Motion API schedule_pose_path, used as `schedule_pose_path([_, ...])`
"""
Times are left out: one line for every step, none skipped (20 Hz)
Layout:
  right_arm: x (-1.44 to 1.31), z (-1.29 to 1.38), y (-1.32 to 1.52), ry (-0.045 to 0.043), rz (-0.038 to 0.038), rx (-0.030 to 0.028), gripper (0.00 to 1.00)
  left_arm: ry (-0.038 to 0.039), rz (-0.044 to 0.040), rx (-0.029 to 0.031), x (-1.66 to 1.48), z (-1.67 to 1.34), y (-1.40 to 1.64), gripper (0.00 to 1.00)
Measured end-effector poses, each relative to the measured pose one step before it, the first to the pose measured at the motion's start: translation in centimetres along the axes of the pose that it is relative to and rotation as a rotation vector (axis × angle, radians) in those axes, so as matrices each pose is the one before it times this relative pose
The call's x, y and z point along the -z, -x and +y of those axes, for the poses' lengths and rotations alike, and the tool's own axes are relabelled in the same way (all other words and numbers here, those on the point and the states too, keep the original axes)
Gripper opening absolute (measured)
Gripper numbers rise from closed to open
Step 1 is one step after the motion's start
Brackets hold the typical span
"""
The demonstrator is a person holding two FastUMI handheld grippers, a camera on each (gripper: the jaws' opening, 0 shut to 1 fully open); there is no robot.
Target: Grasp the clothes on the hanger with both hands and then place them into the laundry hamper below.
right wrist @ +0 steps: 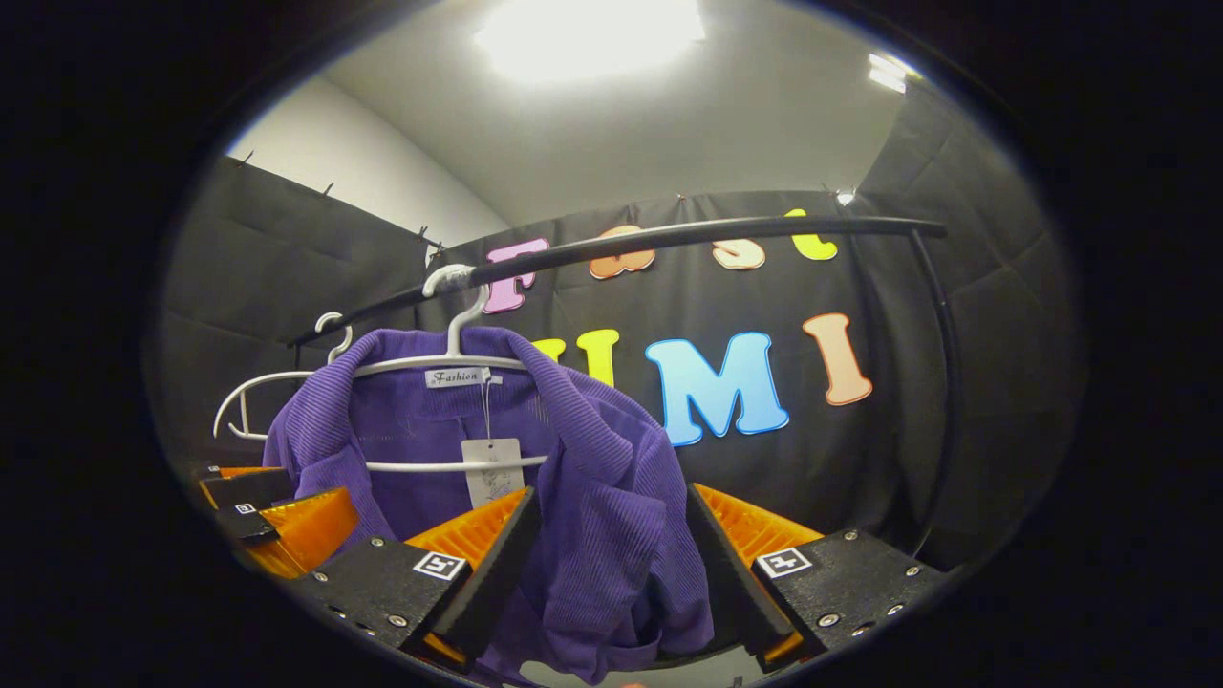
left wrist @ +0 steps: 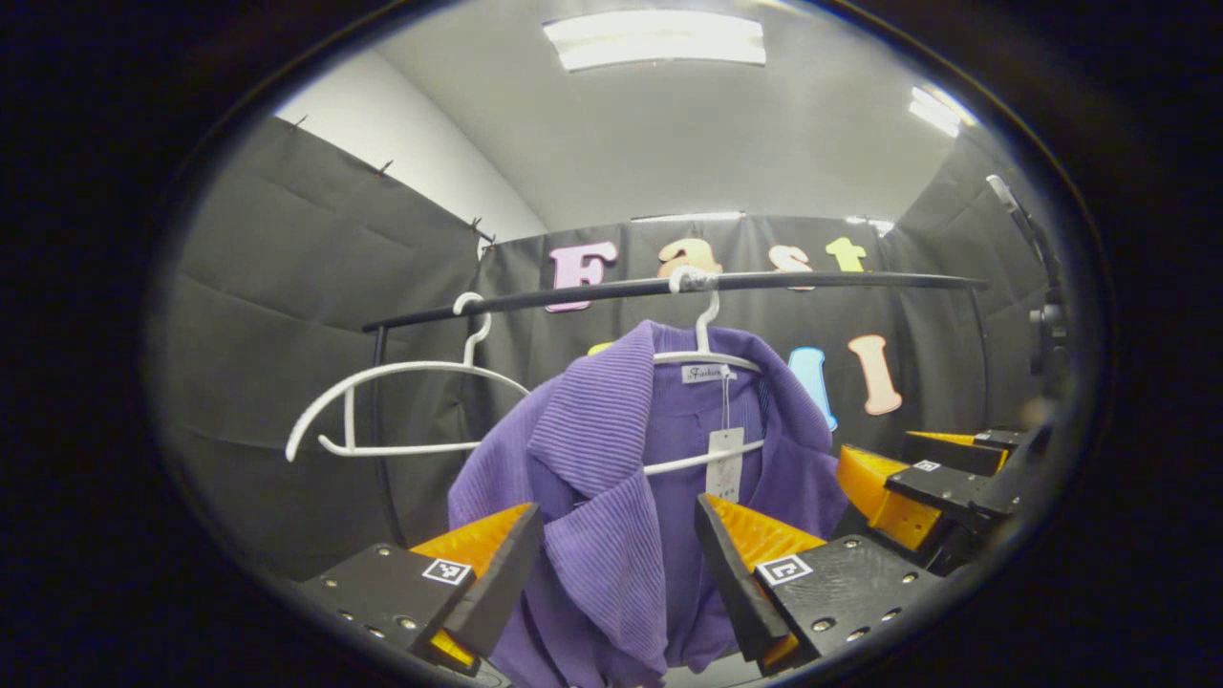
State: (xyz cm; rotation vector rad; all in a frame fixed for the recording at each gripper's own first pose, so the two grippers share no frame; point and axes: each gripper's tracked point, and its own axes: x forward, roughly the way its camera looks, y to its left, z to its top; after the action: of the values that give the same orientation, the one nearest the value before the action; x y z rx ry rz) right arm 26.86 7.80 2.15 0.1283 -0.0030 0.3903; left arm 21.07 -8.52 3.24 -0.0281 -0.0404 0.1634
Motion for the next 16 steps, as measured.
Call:
schedule_pose_path([0.527, 0.128, -0.770, -0.00825, 0.01114, -0.01379, 0.94, 0.00119, 0.00041, -0.01432, 0.236, 0.066, -0.456, 0.92])
schedule_pose_path([0.529, 0.160, -0.694, -0.00389, 0.00965, -0.01347, 0.94, -0.00516, 0.00048, -0.01591, 0.218, 0.085, -0.443, 0.93])
schedule_pose_path([0.429, 0.010, -0.656, -0.00073, 0.00697, -0.00793, 0.94, -0.00988, 0.00147, -0.01582, 0.350, 0.077, -0.447, 0.94])
schedule_pose_path([0.458, -0.015, -0.604, -0.00008, 0.01020, -0.00711, 0.94, -0.00960, 0.00676, -0.01350, 0.390, 0.083, -0.489, 0.94])
schedule_pose_path([0.370, 0.028, -0.681, -0.00272, 0.01261, -0.00824, 0.94, -0.00700, 0.00743, -0.01184, 0.481, 0.024, -0.537, 0.92])
schedule_pose_path([0.235, 0.016, -0.574, -0.00365, 0.00479, -0.00877, 0.94, -0.00574, 0.00395, -0.01758, 0.366, 0.161, -0.363, 0.90])
schedule_pose_path([0.130, -0.040, -0.601, 0.00126, -0.00029, -0.00593, 0.94, -0.00350, 0.00283, -0.01618, 0.300, 0.128, -0.318, 0.94])
schedule_pose_path([0.310, -0.063, -0.576, 0.00517, 0.00018, 0.00204, 0.94, -0.00343, 0.00114, -0.01567, 0.290, 0.081, -0.397, 0.94])
schedule_pose_path([0.210, -0.118, -0.598, 0.00319, 0.00056, 0.00404, 0.94, -0.00620, -0.00463, -0.01594, 0.089, -0.040, -0.265, 0.94])
schedule_pose_path([0.389, 0.215, -0.539, -0.00072, 0.00642, 0.00245, 0.94, -0.00895, -0.00421, -0.01201, -0.071, -0.103, -0.352, 0.94])
schedule_pose_path([0.284, 0.226, -0.461, -0.00251, 0.00721, -0.00039, 0.94, -0.00881, -0.00468, -0.00589, 0.071, -0.048, -0.180, 0.94])
schedule_pose_path([0.143, 0.329, -0.171, -0.00236, 0.00290, -0.00621, 0.94, -0.00938, -0.00277, -0.01057, -0.022, 0.054, -0.121, 0.94])
schedule_pose_path([-0.009, 0.319, -0.087, 0.00035, -0.00075, -0.00736, 0.94, -0.00329, -0.00322, -0.00907, -0.013, 0.122, -0.039, 0.94])
schedule_pose_path([0.048, 0.290, -0.069, 0.00513, 0.00002, -0.00322, 0.93, -0.00343, -0.00248, -0.01320, 0.008, 0.234, -0.009, 0.94])
schedule_pose_path([-0.109, 0.142, -0.108, 0.00744, -0.00340, 0.00279, 0.89, -0.00106, 0.00380, -0.00530, 0.222, 0.169, 0.228, 0.86])
schedule_pose_path([0.176, 0.092, -0.354, 0.00295, 0.00151, 0.00609, 0.86, -0.00016, 0.00523, -0.00374, 0.192, 0.048, -0.046, 0.78])
